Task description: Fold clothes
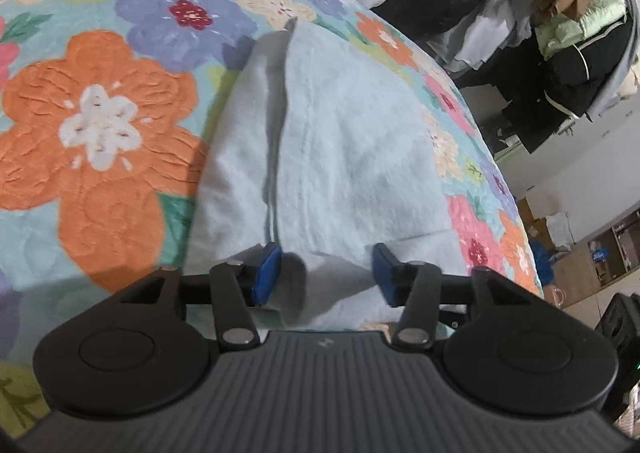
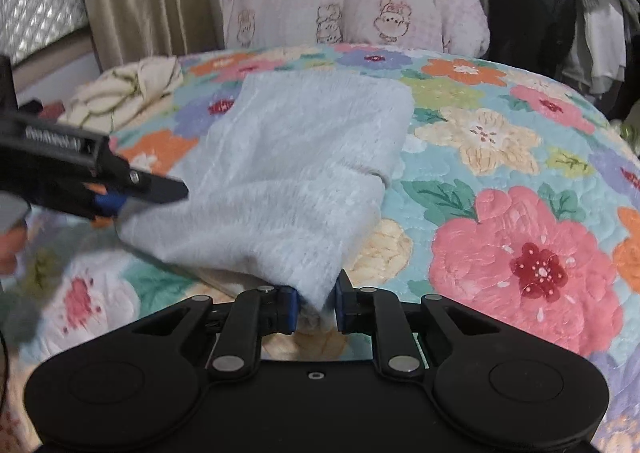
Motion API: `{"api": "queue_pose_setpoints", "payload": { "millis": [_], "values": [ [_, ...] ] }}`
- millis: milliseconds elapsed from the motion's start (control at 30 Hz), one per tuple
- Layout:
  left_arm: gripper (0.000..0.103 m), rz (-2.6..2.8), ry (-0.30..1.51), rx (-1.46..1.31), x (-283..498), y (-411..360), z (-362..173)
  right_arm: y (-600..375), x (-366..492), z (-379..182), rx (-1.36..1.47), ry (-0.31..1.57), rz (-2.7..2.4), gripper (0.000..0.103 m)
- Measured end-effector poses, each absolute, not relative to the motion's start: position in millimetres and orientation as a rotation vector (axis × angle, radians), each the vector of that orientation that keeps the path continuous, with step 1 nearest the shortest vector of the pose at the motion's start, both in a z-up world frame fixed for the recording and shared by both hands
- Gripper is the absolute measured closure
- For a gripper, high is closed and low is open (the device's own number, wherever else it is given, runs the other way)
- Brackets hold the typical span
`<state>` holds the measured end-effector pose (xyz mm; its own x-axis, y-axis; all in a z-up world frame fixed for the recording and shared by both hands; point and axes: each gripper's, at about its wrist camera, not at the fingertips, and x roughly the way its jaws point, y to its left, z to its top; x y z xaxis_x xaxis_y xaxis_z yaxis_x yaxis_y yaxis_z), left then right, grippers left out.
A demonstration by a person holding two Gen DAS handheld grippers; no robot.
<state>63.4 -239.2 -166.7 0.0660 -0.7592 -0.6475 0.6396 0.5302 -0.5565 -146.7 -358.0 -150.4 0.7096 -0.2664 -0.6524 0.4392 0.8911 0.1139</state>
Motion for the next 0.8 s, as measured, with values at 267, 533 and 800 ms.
{"api": "queue_pose_setpoints", "payload": {
  "millis": [267,533,800],
  "values": [
    [0.098,-1.003,0.869,-0.018,48,-248,-119,-349,-145,-147,0.215,0.642,-0.359,0.068],
    [0.098,-0.912,0.923,0.079,58,-247,-130,-337,-143,-139,0.114,0.685,-0.231,0.064],
    [0.096,-0.905,1.064,-0.071,70,-232,-166,-365,-137,-68,0.197,0.671,-0.060,0.046]
  ]
}}
